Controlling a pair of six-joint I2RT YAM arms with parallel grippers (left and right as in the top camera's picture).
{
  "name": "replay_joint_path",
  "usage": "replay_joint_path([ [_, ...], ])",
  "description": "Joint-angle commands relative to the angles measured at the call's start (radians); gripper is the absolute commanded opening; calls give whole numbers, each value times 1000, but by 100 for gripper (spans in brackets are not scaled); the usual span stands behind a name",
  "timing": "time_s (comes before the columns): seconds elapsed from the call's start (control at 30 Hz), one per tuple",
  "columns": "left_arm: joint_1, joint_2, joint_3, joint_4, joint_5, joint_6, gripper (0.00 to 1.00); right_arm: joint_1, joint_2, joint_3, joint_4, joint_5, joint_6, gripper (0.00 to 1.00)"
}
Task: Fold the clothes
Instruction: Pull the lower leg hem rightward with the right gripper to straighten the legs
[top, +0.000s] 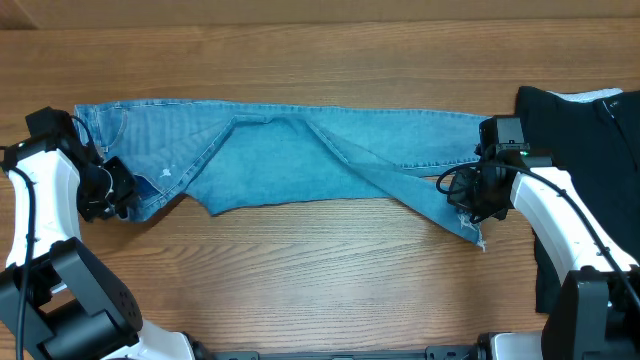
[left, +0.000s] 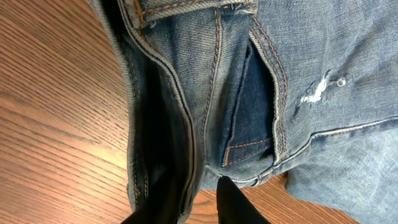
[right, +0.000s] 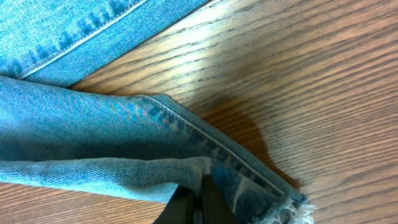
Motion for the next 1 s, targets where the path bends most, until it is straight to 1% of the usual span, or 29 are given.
replay_joint_path([
  [0.0,6,5,-8,-6,4,11,26,-2,0,26,9,-1,-1,4],
  [0.03,6,5,-10,-7,1,11,26,-2,0,26,13,-1,-1,4],
  [0.1,6,5,-13,-18,0,11,36,-2,0,26,14,-1,0,4],
  [0.17,6,5,-16,-17,-20,7,36,-2,0,26,18,-1,0,4],
  [0.23,6,5,-29,-10,-23,3,40,-2,0,26,21,-1,0,4],
  [0.27,6,5,-30,-11,-22,3,30,-2,0,26,21,-1,0,4],
  [0.3,6,5,-30,-11,-23,4,4,-2,0,26,21,3,-1,4],
  [0.4,15,5,-21,-14,-23,4,4,-5,0,26,8,51,-1,4],
  [0.6,169,5,161,-117,-26,42,4,-10,0,26,-11,177,0,4],
  [0.67,210,5,209,-135,-25,42,4,-34,0,26,-14,182,-1,4],
  [0.73,231,5,219,-130,-35,50,4,-95,0,27,-18,182,-34,4],
  [0.77,235,5,219,-130,-62,49,4,-122,0,35,-31,182,-44,4],
  [0.8,235,5,219,-130,-84,49,4,-143,0,45,-34,183,-96,4],
  [0.87,236,5,219,-129,-107,49,4,-200,0,90,-41,182,-113,4],
  [0.9,237,5,219,-135,-110,49,4,-232,0,126,-45,182,-154,4],
  [0.97,237,5,219,-166,-124,41,4,-258,0,156,-44,182,-190,4],
])
